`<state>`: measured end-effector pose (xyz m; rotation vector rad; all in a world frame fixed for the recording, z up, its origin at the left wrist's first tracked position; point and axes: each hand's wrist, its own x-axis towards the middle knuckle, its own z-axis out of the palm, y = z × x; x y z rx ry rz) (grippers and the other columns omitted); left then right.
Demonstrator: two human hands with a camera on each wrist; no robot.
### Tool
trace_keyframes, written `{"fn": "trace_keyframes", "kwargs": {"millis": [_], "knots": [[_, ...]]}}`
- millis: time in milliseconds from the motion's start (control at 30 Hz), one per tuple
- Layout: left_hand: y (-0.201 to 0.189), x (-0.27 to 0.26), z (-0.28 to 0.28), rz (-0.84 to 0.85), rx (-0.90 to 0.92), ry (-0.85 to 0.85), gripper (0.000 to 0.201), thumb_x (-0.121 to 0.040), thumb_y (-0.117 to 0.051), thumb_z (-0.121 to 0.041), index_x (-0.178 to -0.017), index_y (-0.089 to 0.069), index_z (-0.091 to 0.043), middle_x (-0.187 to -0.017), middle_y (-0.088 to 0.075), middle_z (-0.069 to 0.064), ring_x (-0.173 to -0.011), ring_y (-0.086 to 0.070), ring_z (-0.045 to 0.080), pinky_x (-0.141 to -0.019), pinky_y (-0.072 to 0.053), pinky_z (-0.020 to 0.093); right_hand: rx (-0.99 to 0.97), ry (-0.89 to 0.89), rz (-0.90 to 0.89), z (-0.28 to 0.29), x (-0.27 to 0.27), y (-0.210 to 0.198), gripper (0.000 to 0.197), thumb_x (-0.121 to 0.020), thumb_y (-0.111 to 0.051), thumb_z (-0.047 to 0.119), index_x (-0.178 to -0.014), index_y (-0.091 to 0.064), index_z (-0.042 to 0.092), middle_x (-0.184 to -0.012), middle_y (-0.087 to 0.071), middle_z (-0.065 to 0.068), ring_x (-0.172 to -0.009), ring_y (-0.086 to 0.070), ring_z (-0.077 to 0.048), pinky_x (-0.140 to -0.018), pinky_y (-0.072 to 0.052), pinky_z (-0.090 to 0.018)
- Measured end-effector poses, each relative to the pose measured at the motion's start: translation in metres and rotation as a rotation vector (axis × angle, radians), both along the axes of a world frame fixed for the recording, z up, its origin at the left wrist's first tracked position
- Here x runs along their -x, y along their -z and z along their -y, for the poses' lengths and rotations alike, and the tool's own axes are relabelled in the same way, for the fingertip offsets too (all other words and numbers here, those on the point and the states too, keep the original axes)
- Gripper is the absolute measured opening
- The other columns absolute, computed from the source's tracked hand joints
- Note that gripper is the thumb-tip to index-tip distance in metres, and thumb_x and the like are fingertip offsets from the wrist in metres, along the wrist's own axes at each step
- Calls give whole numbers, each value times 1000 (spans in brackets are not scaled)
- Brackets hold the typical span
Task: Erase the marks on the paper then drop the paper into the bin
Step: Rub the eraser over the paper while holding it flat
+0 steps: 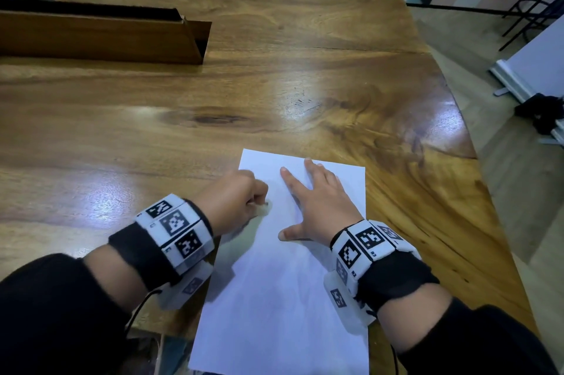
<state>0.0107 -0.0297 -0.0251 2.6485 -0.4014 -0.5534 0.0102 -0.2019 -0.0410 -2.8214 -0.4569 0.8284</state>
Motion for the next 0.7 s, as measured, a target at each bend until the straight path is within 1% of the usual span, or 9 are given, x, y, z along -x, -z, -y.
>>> {"fn": "trace_keyframes", "kwargs": {"millis": [67,133,200,267,367,467,567,633,700], "knots": [[-3,13,-6,-136,-46,87,28,-77,-66,-26,-56,-48,-27,-76,-56,0,-75,-52,18,-65,-38,26,-6,4,-4,1,0,0,110,-75,-68,59,-150,9,39,-158,22,-6,-145,18,-25,-119,3,-40],[-6,19,-8,-264,-102,141,24,-74,-70,-29,-56,-53,-28,-73,-58,-2,-71,-52,15,-62,-41,25,-11,6,-5,1,0,0,110,-75,-68,59,-150,8,38,-158,22,-6,-145,18,-25,-119,3,-40],[-10,9,-3,-225,-103,123,10,-73,-70,-25,-67,-62,-23,-70,-56,-4,-71,-52,14,-58,-38,23,-13,6,-3,0,0,0,110,-75,-69,59,-150,8,39,-158,22,-6,-145,18,-25,-119,3,-40],[-8,-8,4,-95,-58,26,7,-76,-67,-21,-72,-62,-18,-69,-54,-3,-75,-54,18,-55,-36,22,-12,9,-3,0,0,0,109,-75,-69,59,-150,8,39,-158,22,-6,-145,18,-25,-119,3,-40],[-4,-16,8,38,-48,-61,9,-81,-61,-22,-76,-60,-14,-78,-49,0,-82,-52,24,-64,-33,26,-9,9,-11,0,0,1,109,-75,-69,58,-150,9,39,-157,23,-5,-145,18,-24,-119,3,-41],[-6,3,-2,-110,-89,66,34,-80,-62,-21,-53,-41,-28,-72,-49,-2,-75,-49,20,-62,-31,25,-14,9,-11,1,0,1,110,-75,-69,58,-150,9,39,-157,23,-5,-145,19,-24,-119,3,-41],[-11,9,-7,-305,-165,166,33,-76,-67,-25,-53,-44,-27,-67,-51,-7,-66,-49,13,-58,-37,24,-15,5,-4,0,0,2,110,-75,-69,59,-150,9,39,-157,23,-6,-145,19,-24,-119,3,-41],[-10,0,-4,-246,-138,114,26,-75,-68,-24,-58,-48,-26,-68,-54,-7,-74,-53,15,-64,-42,27,-19,6,0,0,0,2,110,-75,-69,58,-150,9,39,-157,23,-6,-145,19,-24,-119,3,-41],[-7,-5,1,-111,-70,22,29,-77,-68,-26,-58,-46,-26,-69,-53,-6,-76,-51,17,-66,-40,28,-24,11,-2,1,0,2,110,-75,-69,58,-150,9,39,-157,23,-5,-145,20,-23,-119,4,-41]]}}
